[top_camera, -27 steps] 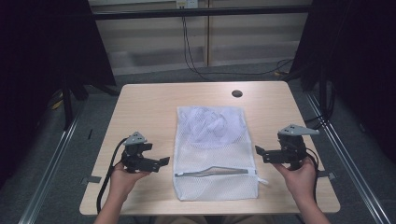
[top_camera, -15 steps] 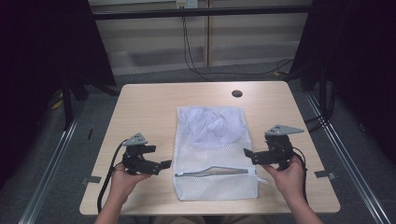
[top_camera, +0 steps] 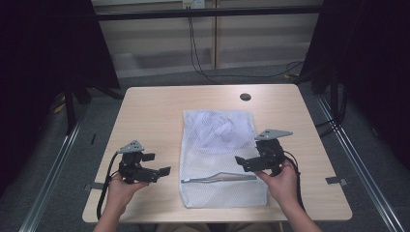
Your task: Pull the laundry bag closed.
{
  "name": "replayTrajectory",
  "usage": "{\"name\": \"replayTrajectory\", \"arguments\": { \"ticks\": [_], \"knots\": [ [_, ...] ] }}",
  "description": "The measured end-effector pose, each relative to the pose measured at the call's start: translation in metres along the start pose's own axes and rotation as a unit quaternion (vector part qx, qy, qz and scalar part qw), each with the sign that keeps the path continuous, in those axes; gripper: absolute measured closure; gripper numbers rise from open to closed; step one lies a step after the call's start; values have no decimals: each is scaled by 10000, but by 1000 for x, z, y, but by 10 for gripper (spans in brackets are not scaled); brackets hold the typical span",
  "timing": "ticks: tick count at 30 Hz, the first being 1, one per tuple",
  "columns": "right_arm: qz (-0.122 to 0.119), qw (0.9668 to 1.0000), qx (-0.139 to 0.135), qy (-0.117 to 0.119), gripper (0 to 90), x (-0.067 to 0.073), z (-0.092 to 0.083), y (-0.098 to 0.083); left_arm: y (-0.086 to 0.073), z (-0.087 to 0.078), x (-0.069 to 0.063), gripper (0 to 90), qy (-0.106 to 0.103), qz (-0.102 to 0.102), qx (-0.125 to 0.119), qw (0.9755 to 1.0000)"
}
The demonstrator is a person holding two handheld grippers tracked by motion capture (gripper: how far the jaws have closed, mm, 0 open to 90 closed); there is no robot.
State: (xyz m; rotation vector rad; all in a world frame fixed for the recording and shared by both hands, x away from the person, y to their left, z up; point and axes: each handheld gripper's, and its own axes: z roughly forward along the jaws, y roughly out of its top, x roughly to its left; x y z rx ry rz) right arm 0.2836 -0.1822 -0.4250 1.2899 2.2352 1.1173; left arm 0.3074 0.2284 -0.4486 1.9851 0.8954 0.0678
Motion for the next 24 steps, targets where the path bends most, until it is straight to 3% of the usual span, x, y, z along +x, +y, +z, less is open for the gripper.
{"name": "replayTrajectory", "arguments": {
  "ticks": [13,24],
  "knots": [
    [-124,9998,34,160,67,24,17,9,0,-6,6,51,106,45,-67,9999],
    [-159,9985,110,505,123,43,30,10,1,-1,6,58,54,3,-13,10000]
  ]
}}
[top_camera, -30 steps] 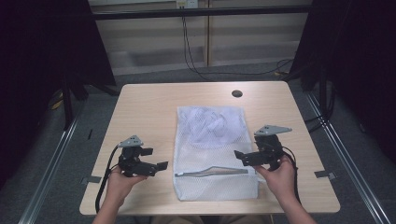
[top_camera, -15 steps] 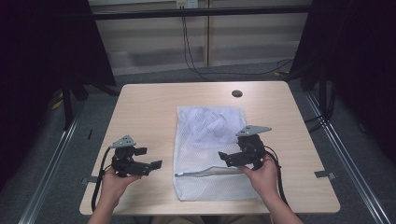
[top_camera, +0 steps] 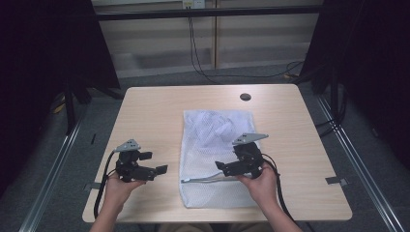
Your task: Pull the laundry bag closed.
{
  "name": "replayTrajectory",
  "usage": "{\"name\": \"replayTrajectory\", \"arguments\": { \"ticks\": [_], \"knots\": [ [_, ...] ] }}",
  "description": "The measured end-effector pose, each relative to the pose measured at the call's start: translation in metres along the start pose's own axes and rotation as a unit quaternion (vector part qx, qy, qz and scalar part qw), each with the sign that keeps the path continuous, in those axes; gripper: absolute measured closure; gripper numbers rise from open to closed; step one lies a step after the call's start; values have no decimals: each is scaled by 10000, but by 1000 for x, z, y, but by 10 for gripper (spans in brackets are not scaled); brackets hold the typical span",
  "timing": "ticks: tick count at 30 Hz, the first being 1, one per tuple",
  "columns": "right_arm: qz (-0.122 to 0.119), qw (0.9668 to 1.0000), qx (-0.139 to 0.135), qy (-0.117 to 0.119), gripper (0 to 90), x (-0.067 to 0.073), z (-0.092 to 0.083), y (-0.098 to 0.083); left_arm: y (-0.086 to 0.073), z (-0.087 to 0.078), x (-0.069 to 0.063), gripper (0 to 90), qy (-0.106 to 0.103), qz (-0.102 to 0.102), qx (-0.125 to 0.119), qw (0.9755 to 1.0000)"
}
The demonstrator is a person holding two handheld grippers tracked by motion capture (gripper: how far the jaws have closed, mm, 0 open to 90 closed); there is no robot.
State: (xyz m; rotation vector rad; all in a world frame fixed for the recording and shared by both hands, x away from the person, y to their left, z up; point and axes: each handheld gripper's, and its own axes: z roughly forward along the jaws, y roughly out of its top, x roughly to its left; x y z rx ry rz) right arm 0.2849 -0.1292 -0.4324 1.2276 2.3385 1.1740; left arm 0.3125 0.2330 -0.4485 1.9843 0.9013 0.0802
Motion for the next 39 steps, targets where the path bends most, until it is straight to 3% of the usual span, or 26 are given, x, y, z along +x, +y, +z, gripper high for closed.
{"name": "replayTrajectory", "arguments": {
  "ticks": [15,28,39],
  "knots": [
    [-18,9988,251,411,189,23,27,7,-2,-6,2,59,15,-26,-9,10000],
    [165,9977,403,529,219,31,39,9,-2,-5,3,63,-3,-29,16,10000],
    [146,9966,527,624,230,39,49,9,-2,-6,3,63,-19,-68,13,10000]
  ]
}}
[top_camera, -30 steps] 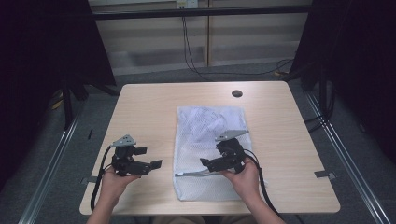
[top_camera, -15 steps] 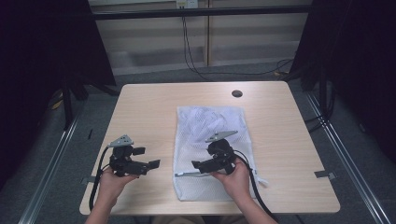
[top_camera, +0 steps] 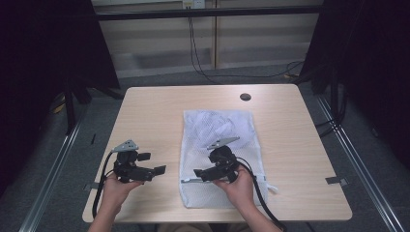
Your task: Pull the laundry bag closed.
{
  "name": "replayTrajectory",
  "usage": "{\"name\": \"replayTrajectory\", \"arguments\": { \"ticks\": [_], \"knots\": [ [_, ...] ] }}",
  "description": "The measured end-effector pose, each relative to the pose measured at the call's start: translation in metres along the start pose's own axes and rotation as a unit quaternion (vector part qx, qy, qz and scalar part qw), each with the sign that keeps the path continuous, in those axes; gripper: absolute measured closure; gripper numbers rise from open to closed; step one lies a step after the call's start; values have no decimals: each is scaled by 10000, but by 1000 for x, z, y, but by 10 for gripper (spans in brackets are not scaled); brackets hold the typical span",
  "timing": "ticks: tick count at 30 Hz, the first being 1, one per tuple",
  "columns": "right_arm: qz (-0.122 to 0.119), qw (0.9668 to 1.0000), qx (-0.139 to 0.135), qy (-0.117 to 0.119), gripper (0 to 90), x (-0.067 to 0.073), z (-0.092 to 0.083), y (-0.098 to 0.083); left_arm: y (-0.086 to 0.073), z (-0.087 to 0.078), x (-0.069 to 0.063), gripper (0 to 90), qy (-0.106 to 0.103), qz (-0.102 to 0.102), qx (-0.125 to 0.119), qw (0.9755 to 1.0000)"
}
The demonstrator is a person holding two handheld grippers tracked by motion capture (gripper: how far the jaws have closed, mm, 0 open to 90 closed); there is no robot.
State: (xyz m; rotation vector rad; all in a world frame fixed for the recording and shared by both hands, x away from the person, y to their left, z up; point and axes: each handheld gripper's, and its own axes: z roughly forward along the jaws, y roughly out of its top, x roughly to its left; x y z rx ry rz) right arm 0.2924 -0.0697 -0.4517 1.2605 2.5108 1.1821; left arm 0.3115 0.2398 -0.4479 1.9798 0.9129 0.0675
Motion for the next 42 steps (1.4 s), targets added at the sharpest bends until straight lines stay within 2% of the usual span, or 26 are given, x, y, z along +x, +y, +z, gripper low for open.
{"name": "replayTrajectory", "arguments": {
  "ticks": [11,13,17,26,33,42],
  "knots": [
    [41,9999,104,37,247,4,9,1,-1,0,0,62,-13,-14,73,10000],
    [62,9998,191,53,255,4,11,1,-1,1,0,62,-36,-7,74,10000],
    [112,9996,181,201,266,6,15,2,0,-1,0,65,-44,11,77,10000],
    [121,9990,306,310,283,10,25,3,-1,-2,1,69,-58,-10,47,10000],
    [284,9979,368,446,324,11,30,3,-1,-2,0,74,-63,6,54,10000],
    [364,9969,418,557,364,12,35,2,-1,-1,0,78,-50,15,80,10000]
  ]
}}
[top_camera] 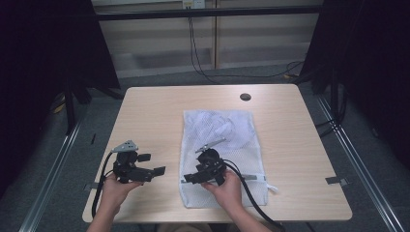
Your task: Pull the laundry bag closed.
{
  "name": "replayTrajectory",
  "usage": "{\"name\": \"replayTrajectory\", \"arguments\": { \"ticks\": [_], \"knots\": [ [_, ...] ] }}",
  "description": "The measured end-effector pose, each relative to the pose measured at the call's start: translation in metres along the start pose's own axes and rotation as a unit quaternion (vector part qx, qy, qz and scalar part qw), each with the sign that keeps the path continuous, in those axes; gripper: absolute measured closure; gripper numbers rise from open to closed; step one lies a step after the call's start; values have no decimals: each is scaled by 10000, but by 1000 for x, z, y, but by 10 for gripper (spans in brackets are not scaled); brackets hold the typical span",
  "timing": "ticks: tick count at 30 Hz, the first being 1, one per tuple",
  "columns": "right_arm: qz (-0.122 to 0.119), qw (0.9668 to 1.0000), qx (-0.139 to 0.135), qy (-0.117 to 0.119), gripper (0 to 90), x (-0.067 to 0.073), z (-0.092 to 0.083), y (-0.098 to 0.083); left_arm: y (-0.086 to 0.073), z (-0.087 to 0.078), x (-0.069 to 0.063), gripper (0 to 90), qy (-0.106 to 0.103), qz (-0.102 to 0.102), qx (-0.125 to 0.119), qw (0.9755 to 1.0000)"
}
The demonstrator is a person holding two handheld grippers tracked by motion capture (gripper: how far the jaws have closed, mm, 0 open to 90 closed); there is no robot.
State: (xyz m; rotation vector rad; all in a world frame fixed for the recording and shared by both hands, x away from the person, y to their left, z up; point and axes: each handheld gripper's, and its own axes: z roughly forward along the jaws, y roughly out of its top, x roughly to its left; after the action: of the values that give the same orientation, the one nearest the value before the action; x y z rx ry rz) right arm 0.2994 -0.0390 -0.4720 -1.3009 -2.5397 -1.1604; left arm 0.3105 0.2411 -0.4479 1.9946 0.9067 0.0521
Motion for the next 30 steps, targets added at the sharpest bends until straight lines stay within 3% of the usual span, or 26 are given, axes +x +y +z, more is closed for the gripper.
{"name": "replayTrajectory", "arguments": {
  "ticks": [12,14,22,26,30],
  "knots": [
    [168,9997,45,160,464,-1,2,1,0,-1,0,82,8,-4,-24,10000],
    [206,9996,81,182,486,0,3,1,0,-1,0,77,90,-36,-22,10000],
    [236,9994,152,213,607,0,6,0,0,-2,0,78,136,-39,-7,9999],
    [271,9990,157,308,632,-1,7,0,0,-3,0,80,159,-81,-30,9998],
    [357,9988,229,255,630,-1,11,-1,0,-4,1,85,183,-75,-6,9998]
  ]
}}
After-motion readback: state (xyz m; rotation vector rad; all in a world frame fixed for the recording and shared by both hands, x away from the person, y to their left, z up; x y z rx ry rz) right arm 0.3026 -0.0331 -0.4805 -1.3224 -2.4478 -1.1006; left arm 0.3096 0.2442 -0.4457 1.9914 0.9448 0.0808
